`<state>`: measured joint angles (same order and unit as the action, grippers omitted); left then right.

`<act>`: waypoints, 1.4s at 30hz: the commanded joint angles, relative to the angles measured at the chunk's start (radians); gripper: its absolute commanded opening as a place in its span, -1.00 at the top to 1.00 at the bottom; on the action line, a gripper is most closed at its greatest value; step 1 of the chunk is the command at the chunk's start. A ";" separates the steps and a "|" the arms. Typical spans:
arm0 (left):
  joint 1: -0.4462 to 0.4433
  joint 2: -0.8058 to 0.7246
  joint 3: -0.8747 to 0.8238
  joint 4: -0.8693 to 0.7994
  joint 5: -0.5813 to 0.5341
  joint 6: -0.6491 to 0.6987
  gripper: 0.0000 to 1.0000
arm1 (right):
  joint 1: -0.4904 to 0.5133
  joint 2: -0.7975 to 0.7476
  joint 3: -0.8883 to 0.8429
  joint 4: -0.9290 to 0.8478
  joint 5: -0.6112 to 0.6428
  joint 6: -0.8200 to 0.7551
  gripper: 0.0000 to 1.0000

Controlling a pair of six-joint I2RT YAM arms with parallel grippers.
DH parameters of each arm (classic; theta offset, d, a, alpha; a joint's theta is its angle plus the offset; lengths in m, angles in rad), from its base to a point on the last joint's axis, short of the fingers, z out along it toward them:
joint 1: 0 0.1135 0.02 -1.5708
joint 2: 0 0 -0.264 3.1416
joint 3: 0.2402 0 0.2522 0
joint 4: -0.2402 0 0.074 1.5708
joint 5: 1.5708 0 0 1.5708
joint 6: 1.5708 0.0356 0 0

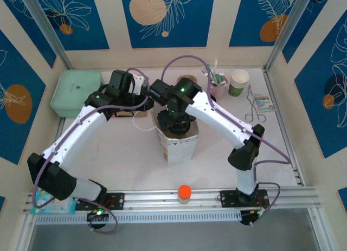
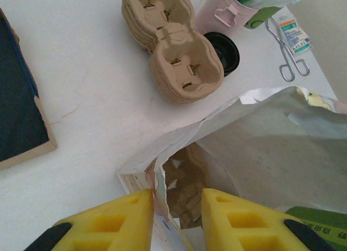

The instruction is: Pack the takeout coffee

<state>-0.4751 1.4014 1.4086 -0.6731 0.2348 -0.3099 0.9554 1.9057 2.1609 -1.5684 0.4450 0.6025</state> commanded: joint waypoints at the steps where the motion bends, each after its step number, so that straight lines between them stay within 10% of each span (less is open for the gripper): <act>1: 0.006 -0.032 0.000 0.004 -0.002 -0.007 0.42 | 0.000 -0.028 -0.016 0.019 -0.036 0.011 0.01; 42: 0.006 -0.037 -0.028 0.003 -0.021 -0.001 0.46 | -0.032 -0.053 -0.176 0.122 -0.110 0.019 0.02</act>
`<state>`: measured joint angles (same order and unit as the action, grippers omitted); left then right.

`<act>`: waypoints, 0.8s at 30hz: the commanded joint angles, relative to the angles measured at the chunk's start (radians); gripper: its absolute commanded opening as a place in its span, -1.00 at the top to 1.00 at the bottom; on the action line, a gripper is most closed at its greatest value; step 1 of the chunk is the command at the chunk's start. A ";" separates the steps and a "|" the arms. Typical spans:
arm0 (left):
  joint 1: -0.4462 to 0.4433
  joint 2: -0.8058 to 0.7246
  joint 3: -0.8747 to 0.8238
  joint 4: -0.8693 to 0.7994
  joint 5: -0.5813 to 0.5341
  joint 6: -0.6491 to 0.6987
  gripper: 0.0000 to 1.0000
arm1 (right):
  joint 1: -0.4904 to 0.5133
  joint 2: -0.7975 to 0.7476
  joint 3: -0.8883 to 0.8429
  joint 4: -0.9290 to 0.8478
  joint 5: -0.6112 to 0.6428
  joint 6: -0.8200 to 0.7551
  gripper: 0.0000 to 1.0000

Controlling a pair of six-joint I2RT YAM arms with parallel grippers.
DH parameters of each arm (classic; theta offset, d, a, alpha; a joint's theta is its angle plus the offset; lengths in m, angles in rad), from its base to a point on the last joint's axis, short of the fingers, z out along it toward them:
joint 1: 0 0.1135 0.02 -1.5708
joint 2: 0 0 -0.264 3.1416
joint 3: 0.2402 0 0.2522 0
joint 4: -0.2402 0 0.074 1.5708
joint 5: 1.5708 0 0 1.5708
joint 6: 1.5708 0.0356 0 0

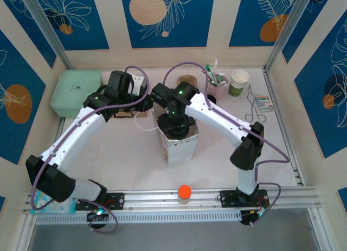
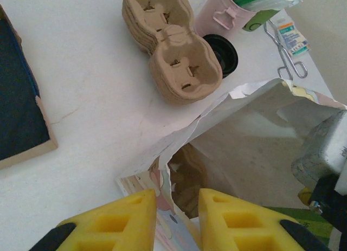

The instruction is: Pack the takeout coffee

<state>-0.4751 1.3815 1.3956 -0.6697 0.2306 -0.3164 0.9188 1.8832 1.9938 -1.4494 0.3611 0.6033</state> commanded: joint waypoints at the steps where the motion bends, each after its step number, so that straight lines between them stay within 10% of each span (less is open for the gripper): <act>1: 0.006 -0.019 -0.017 -0.002 -0.020 0.004 0.46 | 0.005 -0.030 -0.011 0.005 -0.024 0.018 0.02; 24: 0.003 -0.007 -0.041 0.013 -0.036 0.006 0.45 | -0.010 -0.021 -0.087 0.037 -0.043 0.030 0.02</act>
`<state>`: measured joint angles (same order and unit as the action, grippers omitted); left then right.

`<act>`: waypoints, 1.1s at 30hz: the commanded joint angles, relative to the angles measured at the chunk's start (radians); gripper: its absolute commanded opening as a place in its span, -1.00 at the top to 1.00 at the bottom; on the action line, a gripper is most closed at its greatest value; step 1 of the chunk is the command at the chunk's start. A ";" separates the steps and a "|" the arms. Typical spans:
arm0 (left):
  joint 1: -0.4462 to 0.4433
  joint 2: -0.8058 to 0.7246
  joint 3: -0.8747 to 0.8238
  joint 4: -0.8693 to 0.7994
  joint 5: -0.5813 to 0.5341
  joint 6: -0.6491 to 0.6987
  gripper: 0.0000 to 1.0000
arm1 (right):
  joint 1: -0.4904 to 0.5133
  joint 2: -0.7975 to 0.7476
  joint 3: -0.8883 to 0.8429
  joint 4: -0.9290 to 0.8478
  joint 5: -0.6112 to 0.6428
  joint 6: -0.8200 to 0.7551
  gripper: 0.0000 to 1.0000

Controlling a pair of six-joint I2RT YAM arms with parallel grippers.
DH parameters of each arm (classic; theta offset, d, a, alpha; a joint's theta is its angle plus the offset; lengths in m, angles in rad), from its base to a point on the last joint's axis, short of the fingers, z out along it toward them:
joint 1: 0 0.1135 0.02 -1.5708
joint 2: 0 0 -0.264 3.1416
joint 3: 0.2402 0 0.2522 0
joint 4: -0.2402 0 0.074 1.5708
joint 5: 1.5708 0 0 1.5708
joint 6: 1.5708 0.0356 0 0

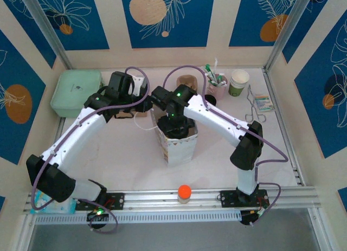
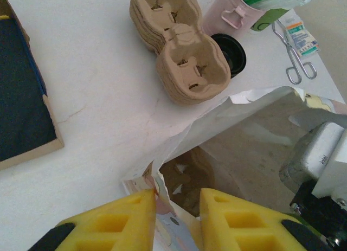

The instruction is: Pack the takeout coffee

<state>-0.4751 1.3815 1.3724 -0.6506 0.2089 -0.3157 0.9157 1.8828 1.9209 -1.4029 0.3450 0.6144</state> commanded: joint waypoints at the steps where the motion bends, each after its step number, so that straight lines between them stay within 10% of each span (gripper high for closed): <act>1: 0.003 -0.008 -0.020 -0.006 -0.014 0.006 0.44 | -0.007 -0.021 -0.017 -0.008 -0.028 0.019 0.02; 33: -0.005 0.004 -0.032 -0.007 -0.029 0.011 0.44 | -0.005 -0.034 -0.115 0.018 -0.031 0.050 0.03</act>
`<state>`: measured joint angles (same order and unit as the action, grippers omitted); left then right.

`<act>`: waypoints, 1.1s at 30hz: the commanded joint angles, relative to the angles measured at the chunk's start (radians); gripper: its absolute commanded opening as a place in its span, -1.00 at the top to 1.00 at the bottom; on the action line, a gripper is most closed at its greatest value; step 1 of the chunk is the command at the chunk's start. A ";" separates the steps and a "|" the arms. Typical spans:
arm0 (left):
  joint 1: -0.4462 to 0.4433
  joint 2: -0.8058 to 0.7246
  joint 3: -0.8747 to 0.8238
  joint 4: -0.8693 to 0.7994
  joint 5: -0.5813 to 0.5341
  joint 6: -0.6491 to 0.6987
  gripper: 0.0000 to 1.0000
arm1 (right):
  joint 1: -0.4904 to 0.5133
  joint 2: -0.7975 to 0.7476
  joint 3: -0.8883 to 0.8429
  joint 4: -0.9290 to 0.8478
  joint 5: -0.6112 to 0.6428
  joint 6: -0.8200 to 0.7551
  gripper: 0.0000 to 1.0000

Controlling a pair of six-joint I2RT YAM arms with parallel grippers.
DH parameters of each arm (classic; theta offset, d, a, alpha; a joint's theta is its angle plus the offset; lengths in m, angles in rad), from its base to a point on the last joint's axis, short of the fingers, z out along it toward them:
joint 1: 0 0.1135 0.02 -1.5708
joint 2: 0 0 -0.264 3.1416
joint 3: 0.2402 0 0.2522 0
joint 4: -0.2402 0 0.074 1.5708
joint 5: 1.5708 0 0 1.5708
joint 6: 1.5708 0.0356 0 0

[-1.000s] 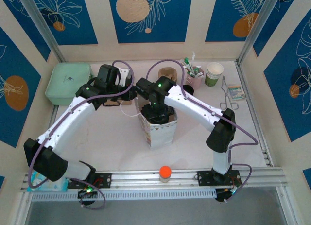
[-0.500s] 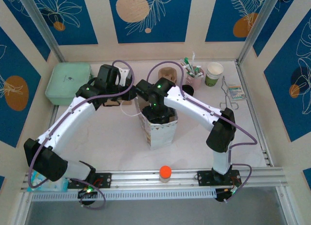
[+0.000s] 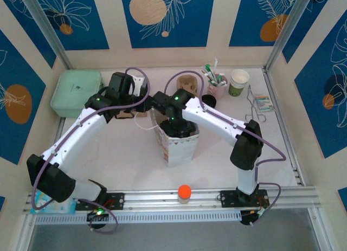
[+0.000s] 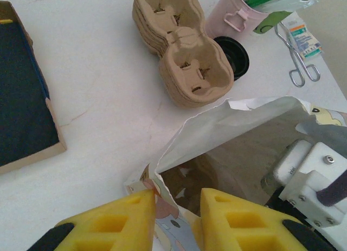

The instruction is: Pack the takeout coffee

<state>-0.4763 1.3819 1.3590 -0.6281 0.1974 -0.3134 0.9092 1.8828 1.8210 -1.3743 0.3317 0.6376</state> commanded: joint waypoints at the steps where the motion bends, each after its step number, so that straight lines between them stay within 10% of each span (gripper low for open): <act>1: -0.004 0.005 -0.016 -0.029 -0.017 0.010 0.44 | 0.001 -0.036 -0.018 -0.009 -0.019 0.028 0.03; 33: -0.024 -0.007 0.002 -0.032 -0.023 0.011 0.44 | -0.016 -0.066 -0.104 0.043 -0.024 0.028 0.03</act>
<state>-0.4934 1.3819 1.3594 -0.6281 0.1825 -0.3130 0.9005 1.8530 1.7336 -1.3186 0.3168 0.6556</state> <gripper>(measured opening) 0.280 0.817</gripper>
